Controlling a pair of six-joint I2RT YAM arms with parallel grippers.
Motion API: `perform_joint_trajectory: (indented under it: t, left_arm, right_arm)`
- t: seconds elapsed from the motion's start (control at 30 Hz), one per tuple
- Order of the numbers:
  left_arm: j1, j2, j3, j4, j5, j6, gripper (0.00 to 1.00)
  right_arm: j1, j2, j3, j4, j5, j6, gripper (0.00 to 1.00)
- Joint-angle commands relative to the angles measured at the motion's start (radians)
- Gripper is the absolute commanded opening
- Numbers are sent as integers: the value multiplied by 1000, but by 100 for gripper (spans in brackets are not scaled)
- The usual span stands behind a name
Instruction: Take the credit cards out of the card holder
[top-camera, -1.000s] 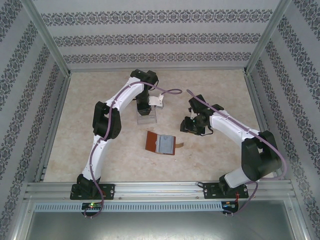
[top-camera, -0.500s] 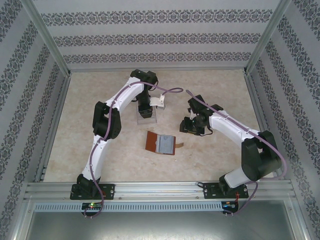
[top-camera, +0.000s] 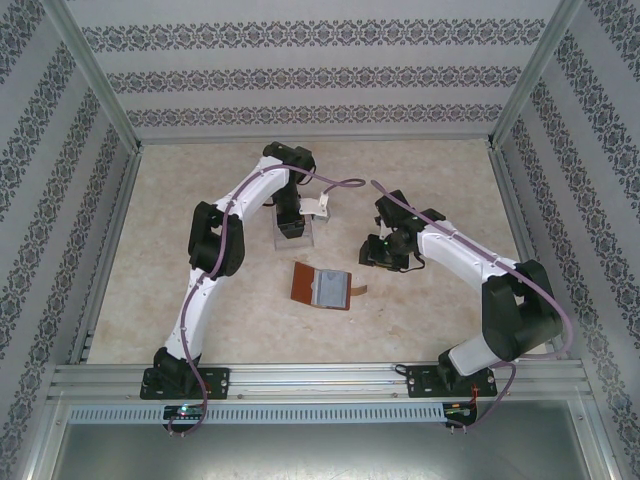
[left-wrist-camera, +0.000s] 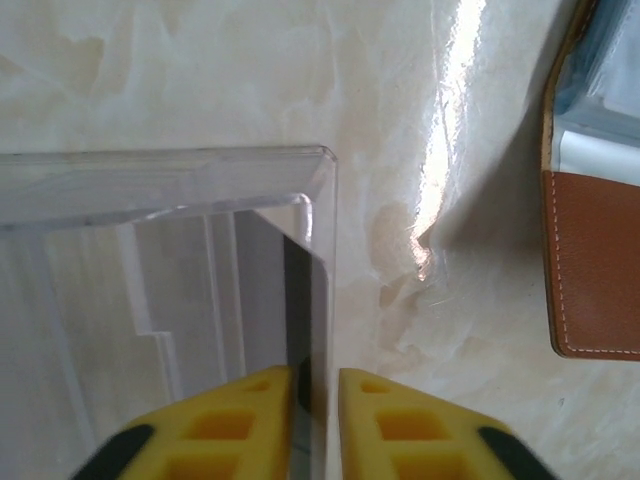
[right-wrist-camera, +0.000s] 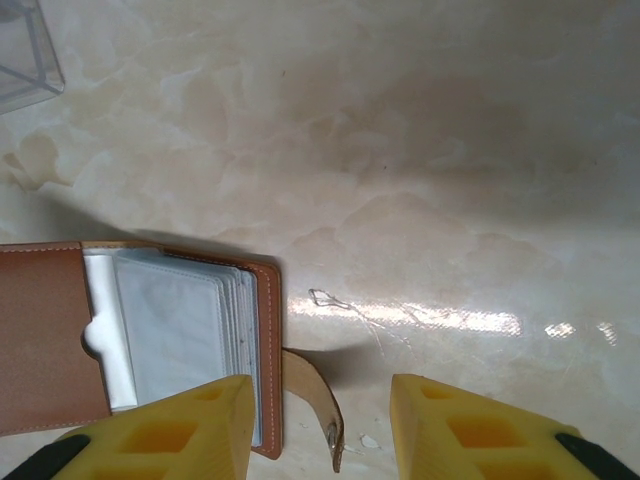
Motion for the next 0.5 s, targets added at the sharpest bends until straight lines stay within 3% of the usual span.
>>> perform_joint_trajectory:
  t: [0.0, 0.17, 0.47]
  left_arm:
    - [13, 10, 30, -44, 16, 18, 10]
    - [14, 9, 46, -58, 21, 22, 0]
    - [18, 26, 49, -69, 24, 34, 0]
  right_arm:
    - [12, 8, 15, -3, 15, 19, 41]
    - [12, 6, 18, -7, 16, 17, 41]
    - [13, 14, 18, -5, 14, 17, 41]
